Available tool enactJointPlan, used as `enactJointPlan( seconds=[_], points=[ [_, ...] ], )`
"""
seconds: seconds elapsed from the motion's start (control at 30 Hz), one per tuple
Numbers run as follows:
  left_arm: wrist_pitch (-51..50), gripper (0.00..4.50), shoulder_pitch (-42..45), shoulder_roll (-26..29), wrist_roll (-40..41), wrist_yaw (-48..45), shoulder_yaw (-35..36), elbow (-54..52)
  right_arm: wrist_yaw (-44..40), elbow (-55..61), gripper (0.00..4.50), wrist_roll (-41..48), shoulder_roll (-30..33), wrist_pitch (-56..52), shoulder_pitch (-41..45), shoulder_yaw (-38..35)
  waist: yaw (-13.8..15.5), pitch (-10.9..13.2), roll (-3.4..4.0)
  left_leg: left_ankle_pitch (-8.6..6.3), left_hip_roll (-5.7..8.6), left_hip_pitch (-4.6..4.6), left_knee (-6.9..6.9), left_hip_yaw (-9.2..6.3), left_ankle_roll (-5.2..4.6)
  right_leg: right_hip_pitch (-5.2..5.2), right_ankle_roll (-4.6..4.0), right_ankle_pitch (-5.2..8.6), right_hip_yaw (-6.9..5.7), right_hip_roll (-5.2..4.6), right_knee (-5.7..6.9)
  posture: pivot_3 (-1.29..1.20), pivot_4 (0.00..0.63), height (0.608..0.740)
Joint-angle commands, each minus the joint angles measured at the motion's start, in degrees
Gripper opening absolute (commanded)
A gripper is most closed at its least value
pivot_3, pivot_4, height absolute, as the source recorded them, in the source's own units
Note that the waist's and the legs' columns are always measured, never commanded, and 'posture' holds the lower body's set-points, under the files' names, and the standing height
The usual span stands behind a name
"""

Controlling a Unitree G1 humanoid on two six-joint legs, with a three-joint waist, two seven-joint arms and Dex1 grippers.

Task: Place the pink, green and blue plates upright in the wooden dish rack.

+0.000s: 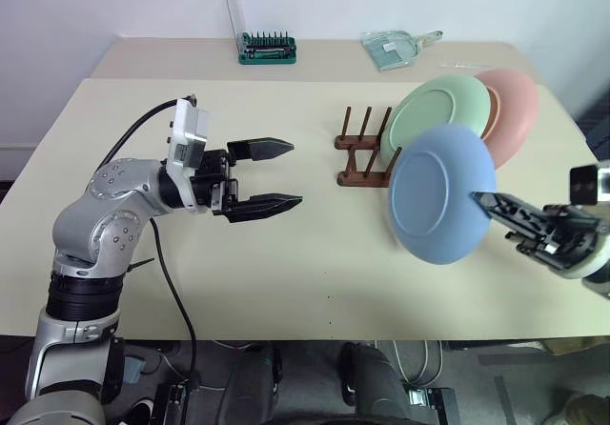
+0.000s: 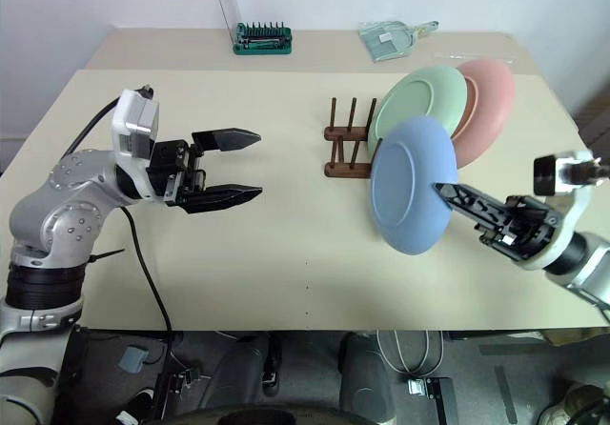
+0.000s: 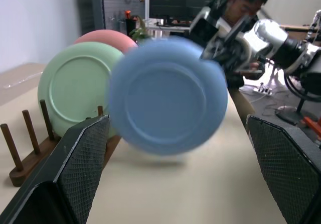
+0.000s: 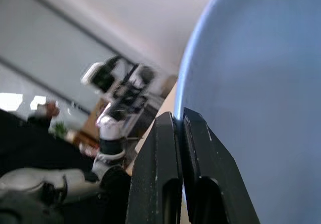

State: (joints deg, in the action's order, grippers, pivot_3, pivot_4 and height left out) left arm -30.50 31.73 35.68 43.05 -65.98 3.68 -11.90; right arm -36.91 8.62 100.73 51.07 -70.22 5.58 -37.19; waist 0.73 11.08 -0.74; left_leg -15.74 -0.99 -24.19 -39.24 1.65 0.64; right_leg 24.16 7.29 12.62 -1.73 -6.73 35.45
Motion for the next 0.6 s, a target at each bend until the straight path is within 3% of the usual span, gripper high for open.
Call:
enactJointPlan(
  seconds=[0.03, 0.27, 0.4, 0.6],
  points=[
    [1.4, 4.50, 1.4, -0.2, 0.0, -0.3, 1.0, 0.0, 2.9, 1.8, 0.02, 6.6, 3.1, 2.8, 2.9, -0.3, 0.0, 0.0, 0.00, 0.00, 0.00, -0.01, 0.00, 0.00, 0.00, 0.00, 0.00, 0.00, 0.00, 0.00, -0.01, 0.00, 0.150, 0.724],
    [2.8, 4.50, 1.6, -0.8, -0.7, 0.3, 1.0, 0.4, 6.8, -0.5, 0.02, 10.5, 4.1, 7.3, 9.6, 3.9, 0.0, 0.0, -0.01, 0.00, 0.00, -0.01, -0.01, 0.01, 0.00, 0.00, 0.00, 0.00, 0.01, 0.00, -0.01, 0.00, 0.150, 0.724],
    [5.9, 4.50, 2.1, -1.7, -3.2, 1.1, 0.7, 1.3, 7.9, -1.3, 0.02, 7.4, 2.0, 9.8, 15.5, 8.1, 0.0, 0.0, -0.01, 0.00, 0.00, -0.01, -0.01, 0.01, 0.00, 0.02, 0.00, 0.00, 0.00, 0.00, 0.00, 0.00, 0.150, 0.724],
    [10.4, 4.50, 2.0, -1.5, -7.2, 0.3, 0.3, 3.2, 7.9, -1.8, 0.02, -5.2, -4.1, 14.8, 24.5, 15.0, 0.0, 0.0, -0.01, 0.00, 0.00, -0.04, -0.01, 0.02, 0.00, 0.05, 0.00, 0.00, 0.00, 0.00, -0.01, 0.00, 0.150, 0.724]
  ],
)
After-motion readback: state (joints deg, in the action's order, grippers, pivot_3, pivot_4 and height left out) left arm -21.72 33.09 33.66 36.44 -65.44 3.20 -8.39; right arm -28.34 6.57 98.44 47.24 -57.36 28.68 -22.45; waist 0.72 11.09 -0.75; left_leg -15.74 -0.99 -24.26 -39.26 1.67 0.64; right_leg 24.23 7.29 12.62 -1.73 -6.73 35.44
